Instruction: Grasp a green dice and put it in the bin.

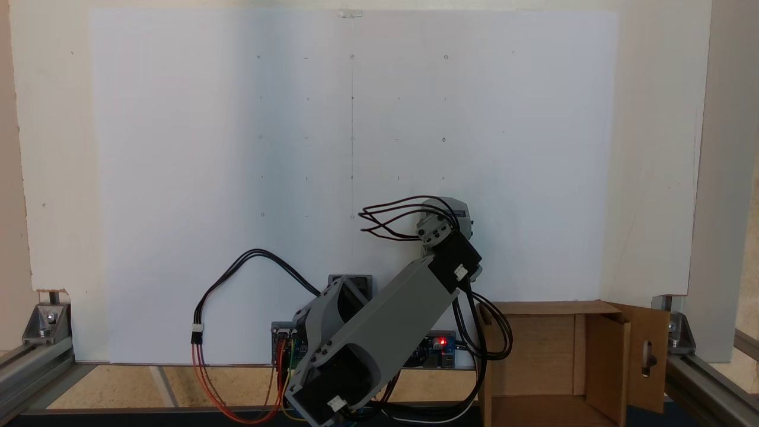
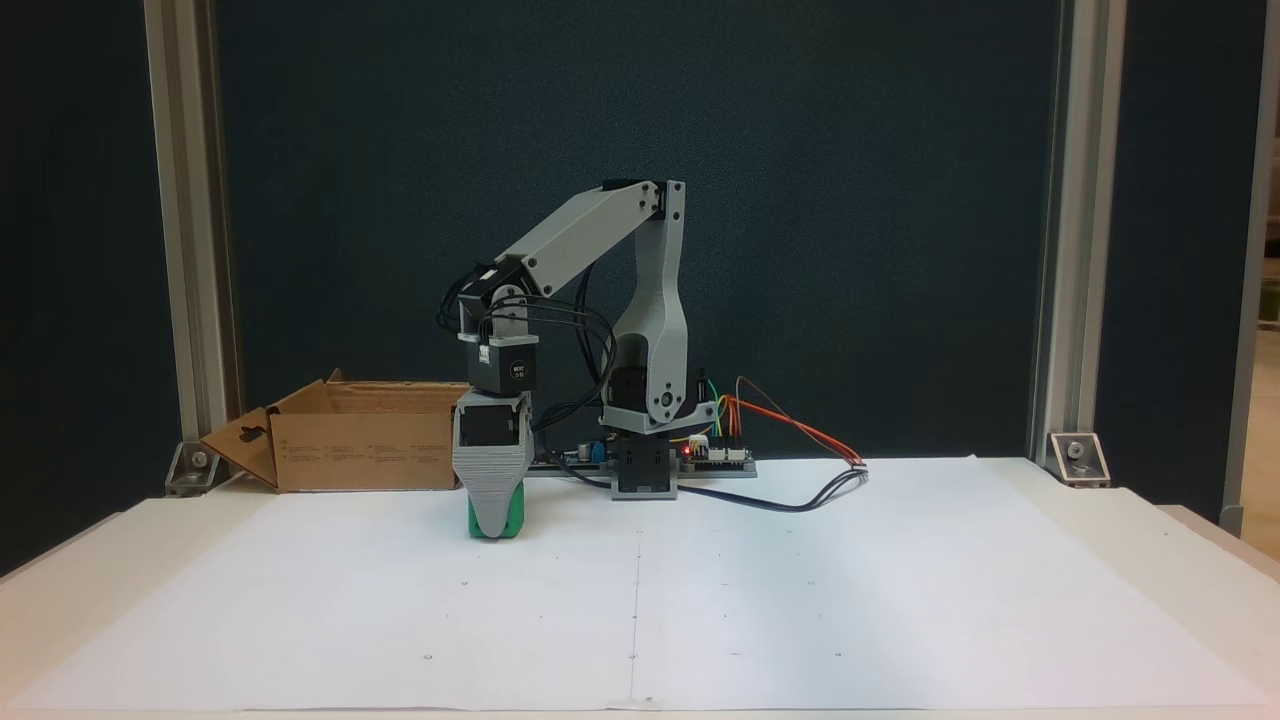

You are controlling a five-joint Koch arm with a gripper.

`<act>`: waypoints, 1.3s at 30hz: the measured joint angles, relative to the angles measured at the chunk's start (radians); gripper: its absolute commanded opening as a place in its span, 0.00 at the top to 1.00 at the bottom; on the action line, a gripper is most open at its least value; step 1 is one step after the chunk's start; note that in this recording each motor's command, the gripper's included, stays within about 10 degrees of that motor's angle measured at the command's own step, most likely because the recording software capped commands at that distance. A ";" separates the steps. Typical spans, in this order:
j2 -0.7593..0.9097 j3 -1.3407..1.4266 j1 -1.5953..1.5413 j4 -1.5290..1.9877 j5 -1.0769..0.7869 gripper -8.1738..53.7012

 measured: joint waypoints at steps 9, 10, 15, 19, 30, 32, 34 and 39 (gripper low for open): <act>0.115 -0.032 0.006 0.038 0.083 0.68; 0.124 -0.081 0.008 0.077 0.103 0.68; 0.163 -0.419 0.006 0.348 0.250 0.68; 0.167 -0.675 -0.031 0.571 0.367 0.68; 0.146 -1.131 0.227 0.838 0.749 0.68; 0.097 -1.167 0.308 0.838 0.772 0.68; 0.034 -1.192 0.393 0.838 0.782 0.68; -0.118 -1.198 0.563 0.838 0.790 0.68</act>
